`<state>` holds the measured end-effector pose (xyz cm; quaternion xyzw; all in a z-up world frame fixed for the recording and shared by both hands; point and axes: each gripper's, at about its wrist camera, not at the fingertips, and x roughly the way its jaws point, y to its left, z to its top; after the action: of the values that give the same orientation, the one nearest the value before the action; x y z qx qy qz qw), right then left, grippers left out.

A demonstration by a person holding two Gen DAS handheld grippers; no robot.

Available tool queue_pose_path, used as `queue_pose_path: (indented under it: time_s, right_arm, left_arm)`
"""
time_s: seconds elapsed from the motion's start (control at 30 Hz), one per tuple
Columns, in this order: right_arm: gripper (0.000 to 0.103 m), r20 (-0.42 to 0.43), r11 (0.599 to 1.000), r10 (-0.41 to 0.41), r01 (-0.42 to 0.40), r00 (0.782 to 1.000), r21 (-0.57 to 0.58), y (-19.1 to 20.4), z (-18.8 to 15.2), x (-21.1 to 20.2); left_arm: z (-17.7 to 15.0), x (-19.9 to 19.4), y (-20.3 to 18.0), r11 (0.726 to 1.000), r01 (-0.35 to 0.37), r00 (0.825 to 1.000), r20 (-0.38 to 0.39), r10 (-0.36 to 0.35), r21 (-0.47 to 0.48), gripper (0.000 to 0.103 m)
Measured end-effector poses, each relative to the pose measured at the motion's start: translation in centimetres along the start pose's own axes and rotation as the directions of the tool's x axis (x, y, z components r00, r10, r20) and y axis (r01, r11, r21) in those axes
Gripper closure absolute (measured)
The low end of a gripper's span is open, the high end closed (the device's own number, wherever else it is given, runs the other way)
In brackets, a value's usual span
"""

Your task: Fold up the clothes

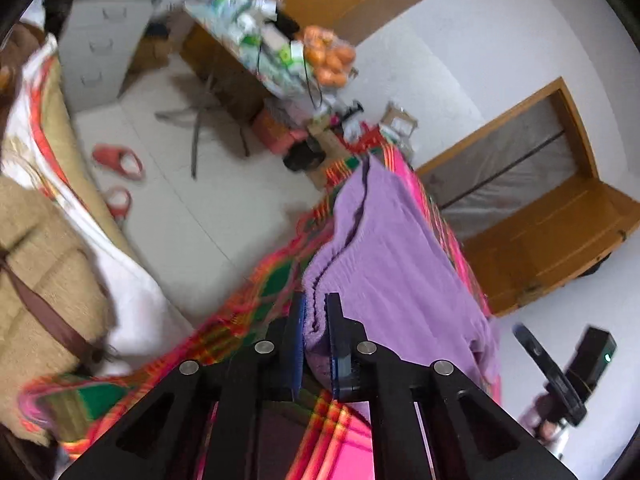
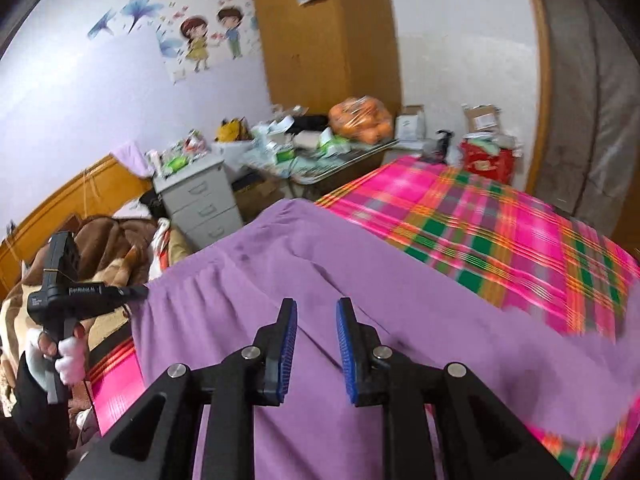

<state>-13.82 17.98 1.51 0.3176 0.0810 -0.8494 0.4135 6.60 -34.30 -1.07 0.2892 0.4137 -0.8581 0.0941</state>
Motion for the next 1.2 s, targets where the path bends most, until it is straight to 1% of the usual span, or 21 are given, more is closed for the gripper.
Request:
queue_pose_path:
  time_s: [0.1, 0.2, 0.27, 0.33, 0.37, 0.4, 0.53, 0.6, 0.63, 0.67, 0.7, 0.8, 0.87, 0.93, 1.0, 1.03, 1.1, 1.17, 1.2]
  right_arm:
    - [0.08, 0.01, 0.998, -0.057, 0.057, 0.998, 0.025, -1.3, -2.4, -2.3]
    - [0.078, -0.019, 0.994, -0.093, 0.094, 0.996, 0.052, -2.5, -4.9, -3.5]
    - [0.076, -0.032, 0.991, -0.113, 0.115, 0.993, 0.072, -3.2, -6.4, -4.4]
    - [0.072, -0.028, 0.985, -0.146, 0.148, 0.989, 0.085, -3.6, -7.9, -5.7]
    - [0.07, -0.025, 0.982, -0.164, 0.166, 0.986, 0.092, -3.9, -8.6, -6.4]
    - [0.069, -0.027, 0.979, -0.177, 0.179, 0.984, 0.094, -4.1, -9.3, -7.0]
    - [0.065, -0.064, 0.979, -0.185, 0.19, 0.981, 0.078, -3.7, -10.9, -7.3]
    - [0.064, -0.076, 0.982, -0.18, 0.184, 0.981, 0.053, -2.9, -11.4, -7.2]
    - [0.062, -0.075, 0.984, -0.173, 0.176, 0.982, 0.036, -2.4, -11.5, -7.1]
    - [0.061, -0.076, 0.986, -0.165, 0.167, 0.983, 0.022, -2.0, -11.7, -7.0]
    - [0.061, -0.081, 0.986, -0.164, 0.164, 0.983, 0.002, -1.5, -11.8, -6.7]
    - [0.061, -0.108, 0.978, -0.201, 0.195, 0.974, -0.069, -0.7, -11.8, -6.1]
    - [0.061, -0.103, 0.967, -0.232, 0.218, 0.967, -0.135, -0.7, -11.8, -6.5]
    - [0.06, -0.076, 0.954, -0.257, 0.241, 0.963, -0.181, -1.4, -11.4, -7.5]
    - [0.056, -0.087, 0.958, -0.249, 0.232, 0.965, -0.171, -3.6, -10.8, -8.1]
    - [0.055, -0.095, 0.961, -0.242, 0.225, 0.966, -0.162, -4.7, -10.5, -8.4]
    - [0.055, -0.124, 0.96, -0.259, 0.241, 0.958, -0.142, -7.2, -10.0, -8.3]
    - [0.054, -0.148, 0.962, -0.257, 0.24, 0.955, -0.129, -9.0, -9.6, -8.0]
    - [0.054, -0.169, 0.969, -0.236, 0.217, 0.957, -0.121, -9.7, -9.6, -7.7]
  left_arm:
    - [-0.4, 0.6, 0.9, 0.999, -0.032, 0.999, -0.031, 0.032, 0.003, 0.093]
    - [-0.4, 0.7, 1.0, 0.999, -0.037, 0.999, -0.034, 0.038, 0.034, 0.091]
    - [-0.1, 0.1, 1.2, 0.999, -0.04, 0.999, -0.032, 0.04, 0.026, 0.09]
    - [0.2, -0.9, 1.3, 0.997, -0.068, 0.998, -0.009, 0.068, 0.031, 0.09]
    - [0.4, -1.8, 1.3, 0.994, -0.105, 0.994, 0.025, 0.104, 0.037, 0.092]
    - [0.4, -2.4, 0.9, 0.991, -0.126, 0.991, 0.048, 0.123, 0.051, 0.093]
    - [0.1, -4.3, -0.9, 0.978, -0.169, 0.981, 0.112, 0.156, 0.12, 0.093]
    - [-1.0, -4.3, -3.9, 0.966, -0.138, 0.987, 0.105, 0.117, 0.22, 0.093]
    - [-1.6, -4.0, -5.2, 0.959, -0.113, 0.992, 0.089, 0.093, 0.26, 0.092]
    - [-2.3, -3.4, -6.6, 0.95, -0.081, 0.996, 0.063, 0.065, 0.302, 0.088]
    - [-3.1, -2.7, -8.1, 0.938, -0.045, 0.999, 0.035, 0.035, 0.343, 0.088]
    - [-5.2, -0.2, -11.6, 0.902, 0.025, 0.999, -0.055, -0.001, 0.432, 0.088]
    - [-6.3, 1.6, -13.2, 0.884, 0.06, 0.994, -0.111, -0.009, 0.464, 0.088]
    - [-7.4, 3.3, -14.3, 0.871, 0.093, 0.986, -0.164, -0.014, 0.483, 0.088]
    - [-8.2, 4.6, -14.9, 0.862, 0.106, 0.981, -0.196, -0.008, 0.496, 0.088]
    - [-8.6, 5.2, -15.2, 0.857, 0.11, 0.979, -0.206, -0.005, 0.503, 0.088]
    - [-9.5, 6.0, -15.6, 0.847, 0.114, 0.976, -0.22, 0.003, 0.52, 0.088]
    - [-9.9, 5.9, -15.7, 0.834, 0.117, 0.976, -0.219, 0.004, 0.539, 0.088]
    - [-10.0, 5.8, -15.8, 0.827, 0.119, 0.976, -0.217, 0.004, 0.549, 0.088]
